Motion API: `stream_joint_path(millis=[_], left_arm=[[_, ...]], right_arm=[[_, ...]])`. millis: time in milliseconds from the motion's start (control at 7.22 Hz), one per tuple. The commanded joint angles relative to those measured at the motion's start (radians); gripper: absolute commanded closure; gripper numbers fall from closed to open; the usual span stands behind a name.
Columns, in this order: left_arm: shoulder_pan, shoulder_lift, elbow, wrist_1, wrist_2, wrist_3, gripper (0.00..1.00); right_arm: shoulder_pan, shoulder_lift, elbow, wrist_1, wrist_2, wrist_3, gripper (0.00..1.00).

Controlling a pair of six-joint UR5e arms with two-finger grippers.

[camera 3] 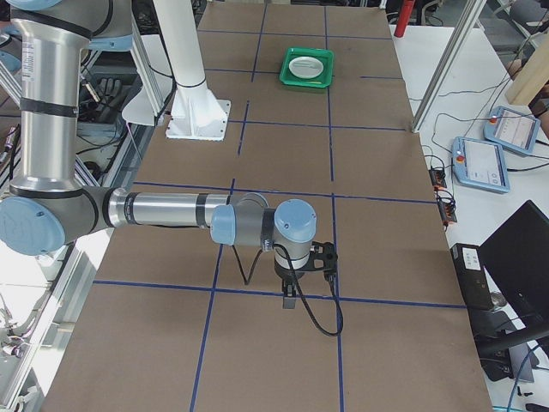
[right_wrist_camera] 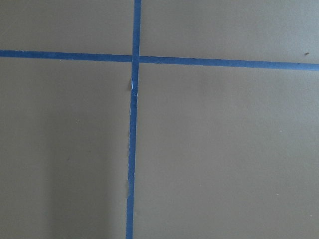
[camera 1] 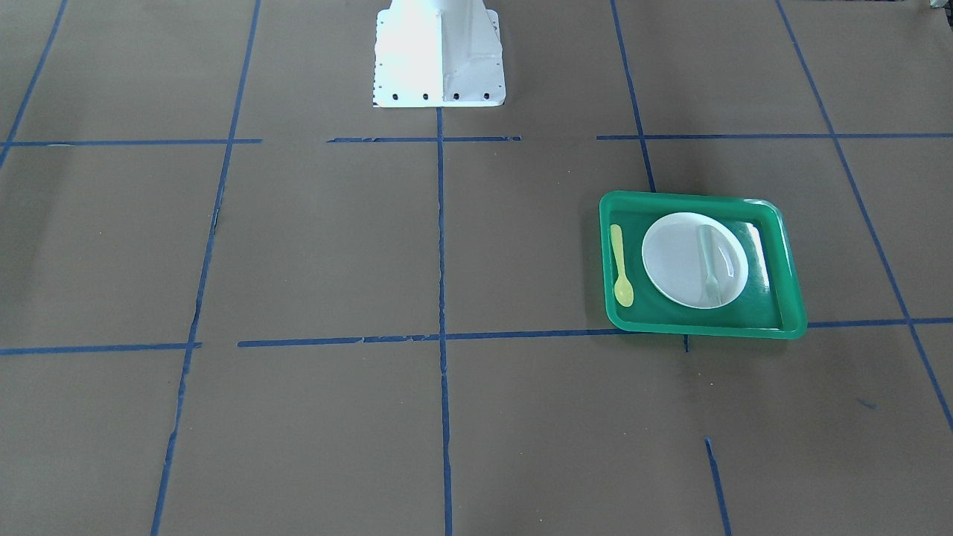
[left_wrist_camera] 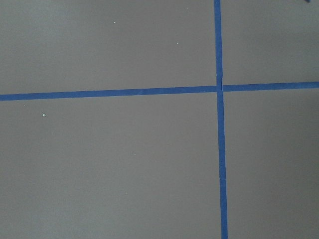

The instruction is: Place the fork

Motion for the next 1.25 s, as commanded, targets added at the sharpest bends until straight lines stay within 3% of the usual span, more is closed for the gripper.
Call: stream_joint_path(millis=[0,415,554,831,1108], left_arm=[[0.0,-0.003,-0.002,0.0,0.001,0.008,0.0],[0.036,-0.012,-0.026,-0.035,-0.003,-0.005,0.0],[0.16,-0.011,-0.11,-0.046,0.001,-0.098,0.0],[0.297,-0.017,-0.238,-0.095,0.0,-0.402,0.0],[0.398,-0.028,-0.277,-0.168,0.008,-0.52,0.0]], right_arm=[[0.0,0.0,0.001,0.0,0.0,0.001,0.0],[0.0,0.0,0.001,0.0,0.0,-0.001,0.0],[0.0,0.0,0.001,0.0,0.0,-0.001,0.0],[0.0,0.0,0.001,0.0,0.0,-0.001,0.0],[0.0,0.0,0.001,0.0,0.0,0.001,0.0]])
